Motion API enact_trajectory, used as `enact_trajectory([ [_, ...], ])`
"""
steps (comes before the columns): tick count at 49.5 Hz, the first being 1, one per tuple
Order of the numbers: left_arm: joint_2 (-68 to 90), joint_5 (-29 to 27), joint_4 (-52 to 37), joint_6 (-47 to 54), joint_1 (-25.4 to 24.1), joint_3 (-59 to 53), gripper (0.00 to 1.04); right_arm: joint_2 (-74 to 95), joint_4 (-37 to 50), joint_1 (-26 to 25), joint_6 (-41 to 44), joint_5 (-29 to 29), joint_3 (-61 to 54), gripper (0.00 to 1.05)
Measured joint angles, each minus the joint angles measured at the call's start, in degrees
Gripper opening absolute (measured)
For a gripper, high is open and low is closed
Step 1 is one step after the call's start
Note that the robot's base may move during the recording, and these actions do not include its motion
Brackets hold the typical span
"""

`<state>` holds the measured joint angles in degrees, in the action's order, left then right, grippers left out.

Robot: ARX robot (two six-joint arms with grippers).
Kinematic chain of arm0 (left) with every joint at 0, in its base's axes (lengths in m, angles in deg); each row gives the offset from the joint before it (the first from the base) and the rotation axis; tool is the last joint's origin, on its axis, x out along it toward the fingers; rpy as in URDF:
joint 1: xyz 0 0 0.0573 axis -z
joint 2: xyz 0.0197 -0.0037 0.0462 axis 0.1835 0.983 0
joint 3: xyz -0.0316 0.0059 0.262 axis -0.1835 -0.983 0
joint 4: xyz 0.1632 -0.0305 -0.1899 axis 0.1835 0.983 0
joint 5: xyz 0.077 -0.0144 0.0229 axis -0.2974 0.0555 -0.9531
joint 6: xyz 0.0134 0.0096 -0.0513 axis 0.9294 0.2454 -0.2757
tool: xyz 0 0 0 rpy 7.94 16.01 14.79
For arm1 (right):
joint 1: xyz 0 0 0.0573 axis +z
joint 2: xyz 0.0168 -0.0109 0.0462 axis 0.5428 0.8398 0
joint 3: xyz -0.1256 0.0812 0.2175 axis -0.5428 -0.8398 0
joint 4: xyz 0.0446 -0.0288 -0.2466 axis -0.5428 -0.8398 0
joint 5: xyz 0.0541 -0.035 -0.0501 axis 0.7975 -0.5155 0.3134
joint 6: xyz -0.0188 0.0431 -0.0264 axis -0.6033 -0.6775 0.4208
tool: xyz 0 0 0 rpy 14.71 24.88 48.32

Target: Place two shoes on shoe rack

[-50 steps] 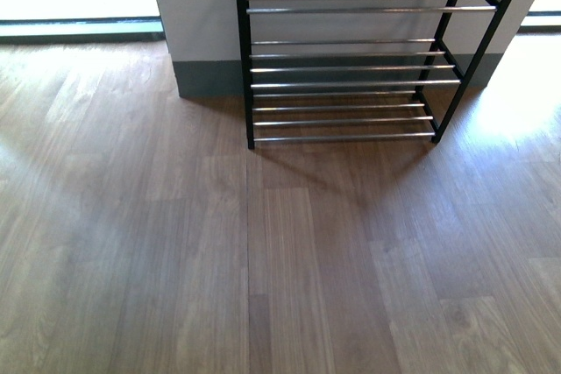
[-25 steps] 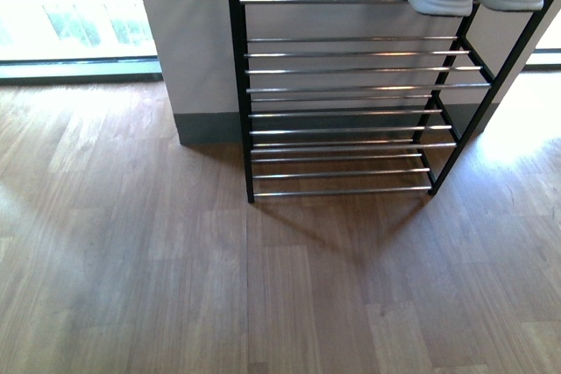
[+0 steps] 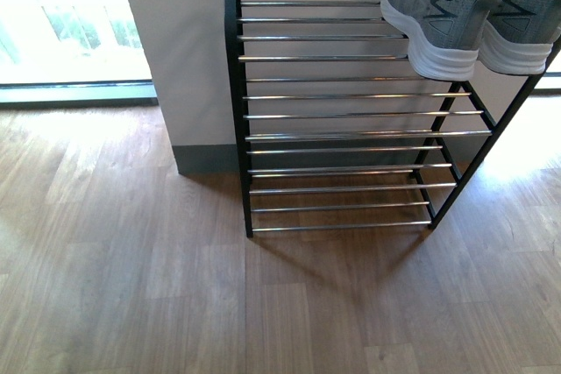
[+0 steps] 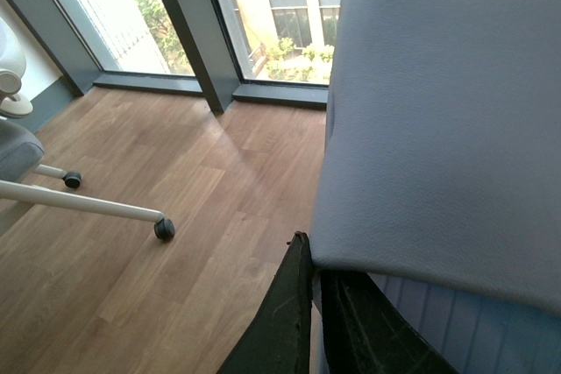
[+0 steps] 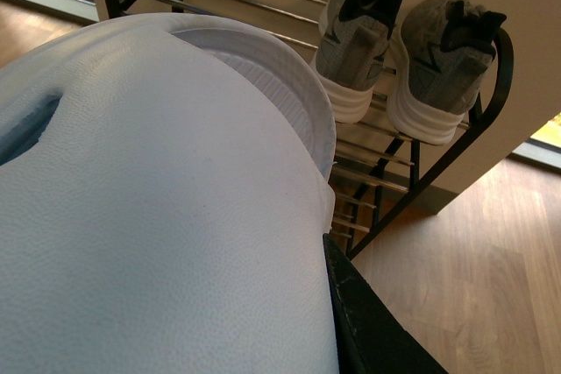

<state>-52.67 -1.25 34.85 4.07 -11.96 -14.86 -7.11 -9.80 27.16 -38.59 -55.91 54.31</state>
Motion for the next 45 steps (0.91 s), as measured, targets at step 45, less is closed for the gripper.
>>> enact_trajectory([
  [45, -0.04, 0.31, 0.0, 0.0, 0.13, 0.0, 0.02, -0.04, -0.02, -0.11, 0.0, -0.48, -0.07, 0.02],
])
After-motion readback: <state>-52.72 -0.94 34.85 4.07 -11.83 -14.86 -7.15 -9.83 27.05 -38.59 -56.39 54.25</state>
